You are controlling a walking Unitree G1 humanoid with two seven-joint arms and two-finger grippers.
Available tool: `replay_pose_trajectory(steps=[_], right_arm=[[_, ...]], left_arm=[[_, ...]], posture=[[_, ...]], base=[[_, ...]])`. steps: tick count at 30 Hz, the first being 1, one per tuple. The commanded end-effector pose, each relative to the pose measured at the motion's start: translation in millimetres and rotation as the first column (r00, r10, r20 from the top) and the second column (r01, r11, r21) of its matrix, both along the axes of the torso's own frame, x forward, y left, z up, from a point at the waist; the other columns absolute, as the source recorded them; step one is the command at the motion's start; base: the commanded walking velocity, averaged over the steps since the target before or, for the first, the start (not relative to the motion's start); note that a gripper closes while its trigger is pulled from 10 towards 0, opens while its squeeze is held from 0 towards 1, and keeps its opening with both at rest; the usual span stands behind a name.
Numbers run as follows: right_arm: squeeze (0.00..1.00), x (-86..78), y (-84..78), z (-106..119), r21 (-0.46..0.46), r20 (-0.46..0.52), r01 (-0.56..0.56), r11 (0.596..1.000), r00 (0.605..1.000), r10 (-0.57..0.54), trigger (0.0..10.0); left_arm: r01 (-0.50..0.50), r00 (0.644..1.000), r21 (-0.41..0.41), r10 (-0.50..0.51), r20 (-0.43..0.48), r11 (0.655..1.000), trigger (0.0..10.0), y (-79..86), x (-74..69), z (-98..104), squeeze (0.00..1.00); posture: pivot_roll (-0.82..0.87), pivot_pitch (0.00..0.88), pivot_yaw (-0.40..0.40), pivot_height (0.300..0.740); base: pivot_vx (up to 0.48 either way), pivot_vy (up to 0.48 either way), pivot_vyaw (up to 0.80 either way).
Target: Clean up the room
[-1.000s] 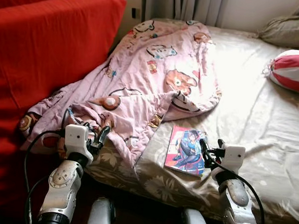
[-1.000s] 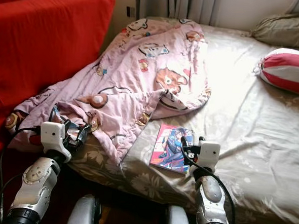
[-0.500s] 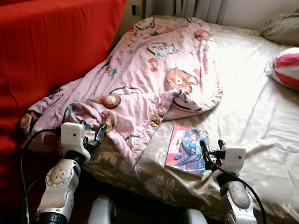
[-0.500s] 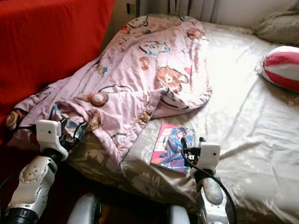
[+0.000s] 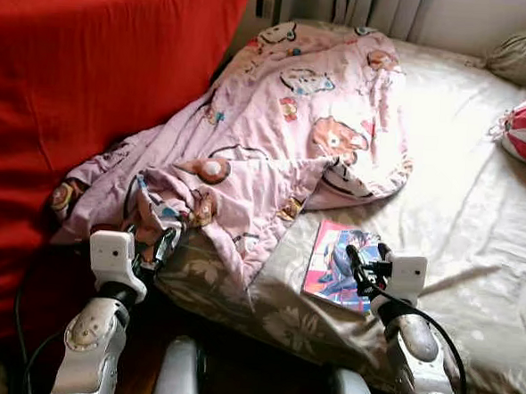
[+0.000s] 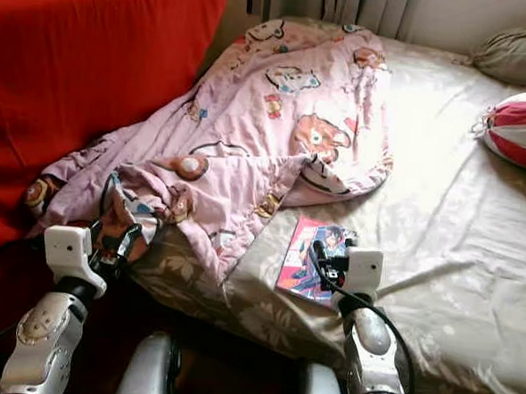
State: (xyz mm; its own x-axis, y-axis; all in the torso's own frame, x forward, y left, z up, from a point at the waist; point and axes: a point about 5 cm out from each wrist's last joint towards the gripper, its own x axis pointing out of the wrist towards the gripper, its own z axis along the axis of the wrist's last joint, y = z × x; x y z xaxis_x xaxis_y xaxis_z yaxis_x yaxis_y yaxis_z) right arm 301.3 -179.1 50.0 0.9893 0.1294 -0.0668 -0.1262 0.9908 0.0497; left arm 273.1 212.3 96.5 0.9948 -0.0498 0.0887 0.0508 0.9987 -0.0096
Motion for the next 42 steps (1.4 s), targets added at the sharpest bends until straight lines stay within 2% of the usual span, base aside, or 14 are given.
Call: replay_pose_trajectory(steps=[1, 9, 13, 18, 28, 35, 42], right_arm=[[0.0, -1.6, 0.8, -3.5, 0.001, -0.016, 0.001, 1.0, 1.0, -0.001, 10.0], [0.0, -3.3, 7.0, -4.1, -0.024, -0.015, -0.037, 0.999, 0.999, 0.036, 10.0], [0.0, -4.1, 6.5, -3.8, -0.022, -0.013, -0.036, 0.999, 0.999, 0.036, 10.0], [0.0, -1.3, 2.2, -3.8, -0.005, -0.023, -0.009, 1.0, 1.0, 0.009, 10.0], [0.0, 8.7, 5.4, -2.4, 0.037, -0.044, 0.028, 0.999, 0.999, -0.027, 10.0], [0.0, 7.5, 0.3, -13.2, 0.054, -0.111, 0.11, 0.992, 0.988, -0.104, 10.0], [0.0, 6.3, -0.9, -15.8, 0.045, -0.124, 0.12, 0.992, 0.986, -0.113, 10.0]], left_arm=[[0.003, 1.0, 0.008, -0.003, -0.015, 1.0, 10.0, -1.2, -2.7, -0.5, 0.0], [0.0, 1.0, 0.006, 0.0, -0.02, 1.0, 10.0, -1.0, -4.3, 0.5, 0.0], [0.006, 1.0, 0.001, -0.006, -0.028, 1.0, 10.0, -4.1, -5.3, -0.3, 0.0], [0.022, 0.999, 0.005, -0.022, -0.03, 1.0, 10.0, -7.3, -6.4, -0.1, 0.0], [0.038, 0.999, 0.007, -0.038, -0.035, 0.999, 10.0, -8.2, -7.8, 1.6, 0.0], [0.044, 0.998, 0.015, -0.044, -0.041, 0.999, 10.0, -7.6, -9.5, 2.5, 0.0], [0.045, 0.998, 0.016, -0.044, -0.043, 0.999, 10.0, -7.6, -9.8, 1.9, 0.0]], posture=[[0.13, 0.173, -0.046, 0.589], [0.13, 0.189, -0.049, 0.589], [0.12, 0.195, -0.051, 0.589], [0.13, 0.208, -0.049, 0.589], [0.14, 0.228, -0.048, 0.589], [0.15, 0.251, -0.042, 0.589], [0.15, 0.257, -0.04, 0.589]], base=[[0.292, 0.0, 0.0], [0.308, 0.0, 0.0], [0.312, 0.0, 0.64], [0.299, 0.0, 0.0], [0.0, 0.0, 0.0], [0.0, 0.0, 0.0], [0.0, 0.0, 0.0]])
